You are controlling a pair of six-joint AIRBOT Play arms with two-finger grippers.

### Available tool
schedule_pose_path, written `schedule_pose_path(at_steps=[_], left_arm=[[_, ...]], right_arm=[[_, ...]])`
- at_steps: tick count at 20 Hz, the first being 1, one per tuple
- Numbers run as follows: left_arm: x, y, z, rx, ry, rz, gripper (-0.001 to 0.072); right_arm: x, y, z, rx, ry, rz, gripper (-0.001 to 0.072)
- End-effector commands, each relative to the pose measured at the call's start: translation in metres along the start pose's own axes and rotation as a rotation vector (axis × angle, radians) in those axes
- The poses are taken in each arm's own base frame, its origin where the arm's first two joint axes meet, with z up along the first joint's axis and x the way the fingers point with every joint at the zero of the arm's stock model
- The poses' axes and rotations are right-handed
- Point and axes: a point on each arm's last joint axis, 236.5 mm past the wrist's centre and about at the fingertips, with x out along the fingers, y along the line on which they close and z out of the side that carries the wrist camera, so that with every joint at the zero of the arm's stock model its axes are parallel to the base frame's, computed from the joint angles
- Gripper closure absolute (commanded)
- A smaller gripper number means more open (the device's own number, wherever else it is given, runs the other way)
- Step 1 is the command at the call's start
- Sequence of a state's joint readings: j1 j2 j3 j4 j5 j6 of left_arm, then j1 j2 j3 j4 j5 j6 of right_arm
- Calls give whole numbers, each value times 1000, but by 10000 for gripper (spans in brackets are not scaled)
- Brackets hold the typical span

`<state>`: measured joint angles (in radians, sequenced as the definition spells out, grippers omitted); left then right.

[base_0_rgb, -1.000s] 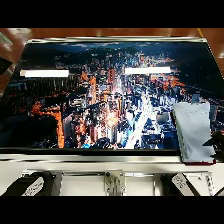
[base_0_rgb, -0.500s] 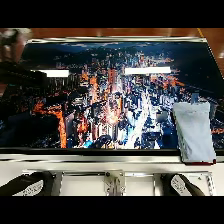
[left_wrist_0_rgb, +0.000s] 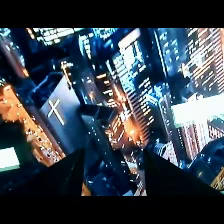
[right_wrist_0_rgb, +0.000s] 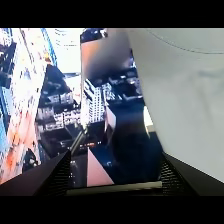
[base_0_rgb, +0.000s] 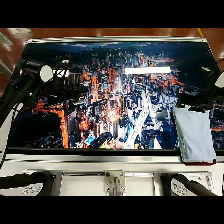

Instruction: Fold the shirts.

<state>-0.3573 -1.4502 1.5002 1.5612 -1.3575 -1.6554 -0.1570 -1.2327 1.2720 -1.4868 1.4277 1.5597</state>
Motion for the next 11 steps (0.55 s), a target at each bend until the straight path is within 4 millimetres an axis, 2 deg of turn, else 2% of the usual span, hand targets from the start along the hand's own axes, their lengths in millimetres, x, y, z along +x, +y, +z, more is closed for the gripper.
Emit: schedule_pose_path(at_steps=[1,11], left_arm=[[7,-2,-4,-8,26,6,252],[7,-3,-6,-3,33,7,252]], right_arm=[[6,19,-3,-37,24,20,38],[6,19,-3,-37,24,20,37]])
